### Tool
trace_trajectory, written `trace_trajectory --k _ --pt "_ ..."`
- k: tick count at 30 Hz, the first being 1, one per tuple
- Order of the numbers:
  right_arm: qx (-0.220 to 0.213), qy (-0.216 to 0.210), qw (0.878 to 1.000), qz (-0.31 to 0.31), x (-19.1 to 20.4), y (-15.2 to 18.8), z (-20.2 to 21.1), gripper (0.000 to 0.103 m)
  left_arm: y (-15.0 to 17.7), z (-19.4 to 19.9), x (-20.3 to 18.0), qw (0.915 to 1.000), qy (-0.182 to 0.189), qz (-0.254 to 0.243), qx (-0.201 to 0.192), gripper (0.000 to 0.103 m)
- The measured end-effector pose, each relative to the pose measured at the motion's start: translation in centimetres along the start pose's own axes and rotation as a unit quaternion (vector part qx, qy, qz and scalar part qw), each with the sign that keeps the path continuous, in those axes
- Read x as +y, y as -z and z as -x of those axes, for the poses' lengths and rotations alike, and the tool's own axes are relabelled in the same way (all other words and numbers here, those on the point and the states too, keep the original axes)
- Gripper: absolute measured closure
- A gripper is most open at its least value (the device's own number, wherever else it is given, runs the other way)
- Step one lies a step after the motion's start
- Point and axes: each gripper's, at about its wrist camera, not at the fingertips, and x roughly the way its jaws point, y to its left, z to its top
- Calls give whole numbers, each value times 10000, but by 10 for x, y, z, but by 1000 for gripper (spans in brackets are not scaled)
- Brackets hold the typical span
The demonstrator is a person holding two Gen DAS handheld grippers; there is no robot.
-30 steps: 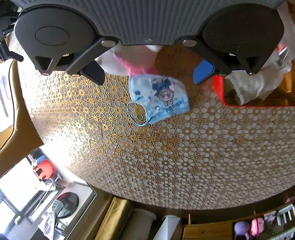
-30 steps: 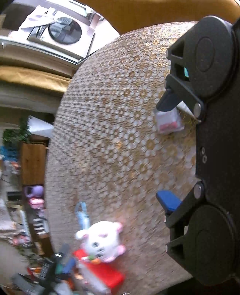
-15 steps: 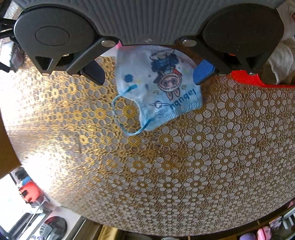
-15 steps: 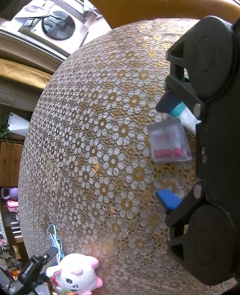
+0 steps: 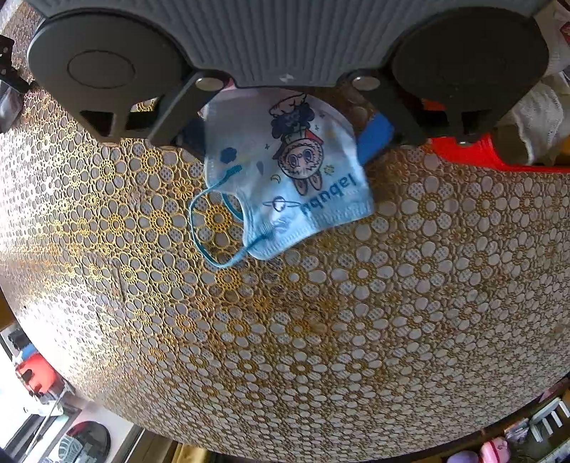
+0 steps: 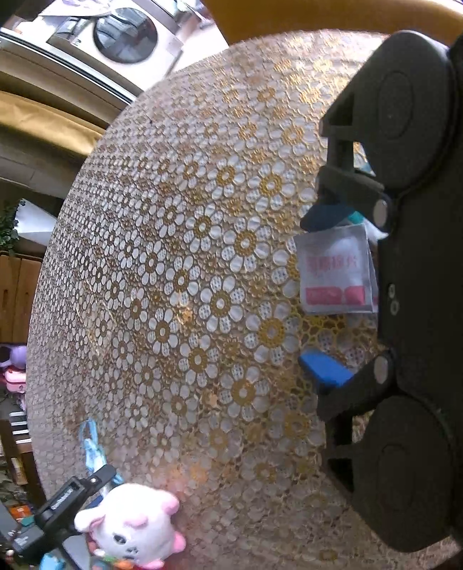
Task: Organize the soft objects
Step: 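Grasp the blue printed face mask with the left tool while the right tool grasps the red-white packet, then carry the mask and packet into the red tin and open both tools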
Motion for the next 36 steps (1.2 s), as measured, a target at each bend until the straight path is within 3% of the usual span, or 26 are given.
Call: trace_trajectory --k 3,6,7,11,12,14,16,19,31,36 --pt "-32 -117 9999 -88 0 2 1 45 0 6 11 9999 23 60 -95 38" --pt "-80 -212 9997 -127 3 4 4 57 0 7 25 9997 8 121 -218 63" --pt "-101 -161 9998 -106 6 4 4 57 1 7 29 9996 -8 147 -255 73" --pt "-242 16 9997 -4 15 7 9 65 1 7 52 9989 46 210 -418 93" --pt "-298 -6 9995 -48 16 8 11 78 2 9 56 9986 72 229 -474 97" --pt "-366 -18 9991 -222 15 7 15 82 -1 14 68 9977 115 301 -594 99" --pt "-436 71 9986 -286 16 7 19 93 -2 23 75 9969 124 303 -722 99" --pt "-562 81 9972 -497 16 6 27 97 -3 40 83 9957 145 330 -856 99" --pt "-1472 -154 9854 -845 40 -4 105 98 2 138 130 9863 553 461 -1482 100" --pt "-1914 -530 9757 -921 62 -17 145 98 23 193 132 9815 636 333 -1776 100"
